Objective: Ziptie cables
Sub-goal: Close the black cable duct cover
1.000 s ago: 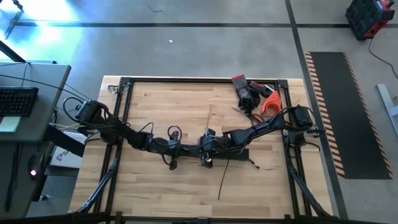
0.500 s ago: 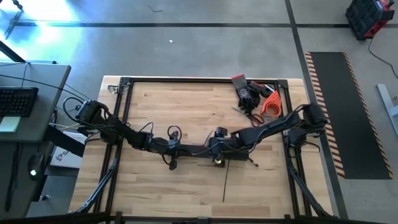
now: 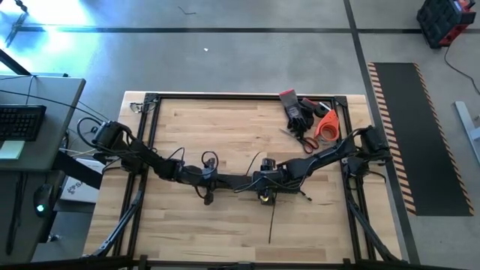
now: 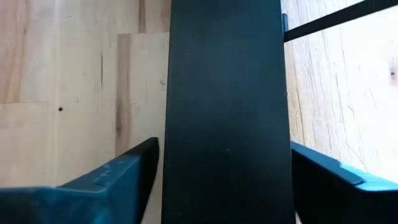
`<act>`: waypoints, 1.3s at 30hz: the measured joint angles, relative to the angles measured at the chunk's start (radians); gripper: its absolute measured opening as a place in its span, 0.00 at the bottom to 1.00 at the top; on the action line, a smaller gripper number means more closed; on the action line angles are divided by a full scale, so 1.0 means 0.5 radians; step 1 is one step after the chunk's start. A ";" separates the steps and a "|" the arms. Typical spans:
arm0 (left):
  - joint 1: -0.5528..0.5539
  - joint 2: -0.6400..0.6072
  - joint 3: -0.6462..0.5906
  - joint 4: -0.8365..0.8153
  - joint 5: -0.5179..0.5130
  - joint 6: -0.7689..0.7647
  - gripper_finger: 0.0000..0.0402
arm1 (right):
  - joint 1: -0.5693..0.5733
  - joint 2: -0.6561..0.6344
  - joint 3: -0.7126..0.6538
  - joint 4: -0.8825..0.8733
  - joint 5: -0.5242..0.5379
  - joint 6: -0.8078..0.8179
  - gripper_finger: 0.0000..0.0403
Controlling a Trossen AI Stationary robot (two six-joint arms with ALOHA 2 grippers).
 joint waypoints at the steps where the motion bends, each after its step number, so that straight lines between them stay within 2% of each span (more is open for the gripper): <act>1: 0.000 0.001 0.000 0.023 0.000 0.000 0.00 | 0.000 0.000 0.000 0.000 0.000 0.001 0.71; 5: 0.000 0.003 0.003 0.104 0.002 0.001 0.00 | -0.001 0.000 0.000 -0.002 0.001 0.013 0.54; 7: 0.000 0.007 0.038 0.095 0.010 0.044 0.00 | -0.001 0.000 0.000 -0.004 0.009 0.011 0.50; 14: 0.076 0.118 0.297 0.115 0.133 0.278 0.00 | -0.001 0.000 0.001 0.004 0.007 0.016 0.50; 19: 0.175 0.346 0.543 0.125 0.326 0.369 0.00 | -0.001 0.000 0.001 0.006 0.014 0.032 0.55; 24: 0.253 0.571 0.724 0.107 0.418 0.371 0.00 | 0.001 -0.002 0.001 -0.006 0.017 0.034 0.51; 27: 0.284 0.660 0.752 0.096 0.447 0.336 0.00 | 0.001 -0.002 0.001 -0.004 0.016 0.049 0.52; 31: 0.307 0.721 0.760 0.119 0.440 0.297 0.00 | 0.015 -0.002 0.001 -0.001 0.014 0.048 0.58; 39: 0.319 0.732 0.759 0.124 0.418 0.269 0.00 | 0.058 -0.026 0.008 -0.024 0.024 0.004 0.63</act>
